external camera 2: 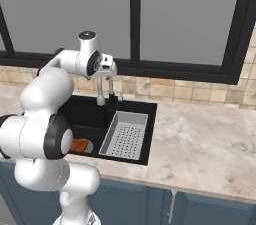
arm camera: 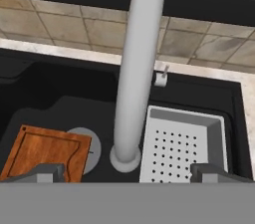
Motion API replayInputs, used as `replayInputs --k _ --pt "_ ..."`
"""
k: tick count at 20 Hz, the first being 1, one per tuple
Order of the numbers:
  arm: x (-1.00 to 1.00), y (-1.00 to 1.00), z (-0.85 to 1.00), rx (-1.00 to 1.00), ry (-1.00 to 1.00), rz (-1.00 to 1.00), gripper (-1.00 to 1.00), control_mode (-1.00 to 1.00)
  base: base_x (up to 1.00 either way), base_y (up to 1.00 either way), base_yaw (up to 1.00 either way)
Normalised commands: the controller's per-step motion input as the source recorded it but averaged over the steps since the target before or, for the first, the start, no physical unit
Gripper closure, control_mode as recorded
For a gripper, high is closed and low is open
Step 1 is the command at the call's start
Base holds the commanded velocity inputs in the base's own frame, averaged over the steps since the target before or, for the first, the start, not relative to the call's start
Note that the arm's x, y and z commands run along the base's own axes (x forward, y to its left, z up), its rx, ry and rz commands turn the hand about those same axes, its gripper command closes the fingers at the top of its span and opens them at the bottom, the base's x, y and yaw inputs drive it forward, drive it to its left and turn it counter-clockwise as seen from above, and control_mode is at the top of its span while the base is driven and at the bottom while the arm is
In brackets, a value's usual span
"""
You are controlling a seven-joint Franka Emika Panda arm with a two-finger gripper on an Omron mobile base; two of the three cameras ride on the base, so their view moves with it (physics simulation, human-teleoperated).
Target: Turn on the sink faucet with hot water and rinse the cutting board for ten seconds, then turn off the faucet. Push the cutting board to reach the water if necessary.
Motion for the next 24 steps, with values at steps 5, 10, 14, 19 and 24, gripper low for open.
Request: replayInputs --k 5,10,14,19,24 --pt "0.04 0.03 -0.19 0.00 0.00 0.00 -1.00 -1.00 0.00 0.00 0.00" --pt "0.06 0.00 -0.09 0.00 0.00 0.00 -1.00 -1.00 0.00 0.00 0.00" --pt "0.11 0.00 -0.05 0.00 0.00 0.00 -1.00 -1.00 0.00 0.00 0.00" --pt "0.18 0.00 -0.03 0.00 0.00 0.00 -1.00 -1.00 0.00 0.00 0.00" --pt "0.16 0.00 -0.02 0.00 0.00 0.00 -1.00 -1.00 0.00 0.00 0.00"
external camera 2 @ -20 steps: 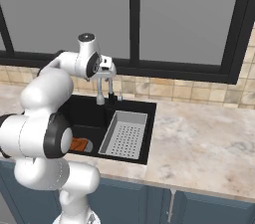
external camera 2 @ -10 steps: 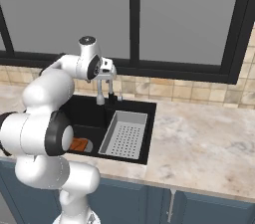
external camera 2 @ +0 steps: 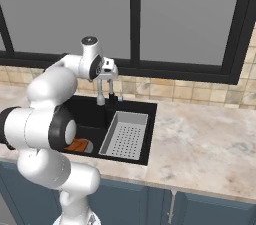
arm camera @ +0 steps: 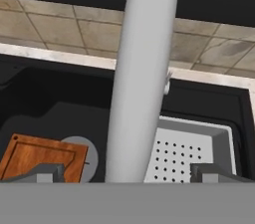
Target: Turn on the sink faucet with hot water and rinse the cutting board for ten seconds, then turn off the faucet. Push the cutting board to reach the water if necessary.
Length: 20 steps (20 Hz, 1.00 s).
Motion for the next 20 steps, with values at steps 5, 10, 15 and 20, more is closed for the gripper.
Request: replayInputs --k 5,10,15,20 --pt "0.12 0.00 -0.03 0.00 0.00 0.00 -1.00 -1.00 0.00 0.00 0.00" --pt "0.12 0.00 -0.08 0.00 0.00 0.00 -1.00 -1.00 0.00 0.00 0.00" --pt "0.06 0.14 -0.08 0.00 0.00 0.00 -1.00 -1.00 0.00 0.00 0.00" --pt "0.10 0.20 -0.08 0.00 0.00 0.00 -1.00 -1.00 0.00 0.00 0.00"
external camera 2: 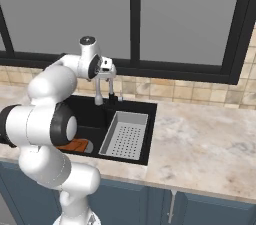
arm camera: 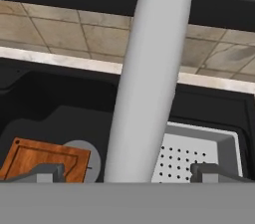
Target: Turn on the sink faucet with hot water and rinse the cutting board for ten seconds, then turn off the faucet. Push the cutting board to reach the water if necessary.
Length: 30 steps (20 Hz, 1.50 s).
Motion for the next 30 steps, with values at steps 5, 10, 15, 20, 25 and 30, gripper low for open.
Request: replayInputs --k 5,10,15,20,25,30 --pt "0.09 0.22 -0.09 0.00 0.00 0.00 -1.00 -1.00 0.00 0.00 0.00" --pt "0.16 0.28 -0.08 0.00 0.00 0.00 -1.00 -1.00 0.00 0.00 0.00" --pt "0.27 0.37 -0.06 0.00 0.00 0.00 -1.00 -1.00 0.00 0.00 0.00" --pt "0.33 0.39 -0.03 0.00 0.00 -0.01 -1.00 -1.00 0.00 0.00 0.00" --pt "0.37 0.38 -0.05 0.00 0.00 -0.02 -1.00 -1.00 0.00 0.00 0.00" --pt "0.35 0.35 -0.06 0.00 0.00 -0.02 -1.00 -1.00 0.00 0.00 0.00"
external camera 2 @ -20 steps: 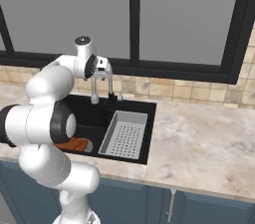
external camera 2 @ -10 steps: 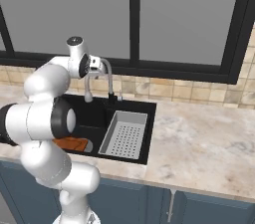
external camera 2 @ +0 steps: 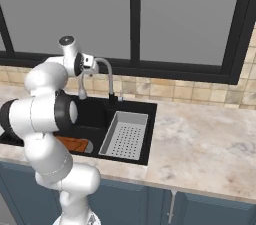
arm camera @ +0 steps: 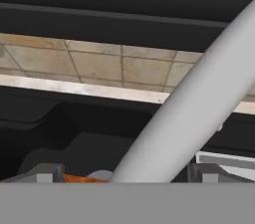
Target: Turn on the sink faucet with hot water and rinse the cutting board for ten seconds, then turn off the faucet. Push the cutting board to reach the water if necessary.
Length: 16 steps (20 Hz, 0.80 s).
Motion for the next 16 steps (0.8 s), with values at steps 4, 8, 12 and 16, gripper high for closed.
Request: replayInputs --k 4,8,12,16 --pt "0.32 0.31 -0.04 0.00 0.00 -0.01 -1.00 -1.00 0.00 0.00 0.00" --pt "0.22 0.21 -0.01 0.00 0.00 0.00 -1.00 -1.00 0.00 0.00 0.00" --pt "0.02 0.00 0.00 0.00 0.01 0.00 -1.00 -1.00 0.00 0.00 0.00" --pt "0.00 0.00 0.01 0.00 0.00 0.00 -1.00 -1.00 0.00 0.00 0.00"
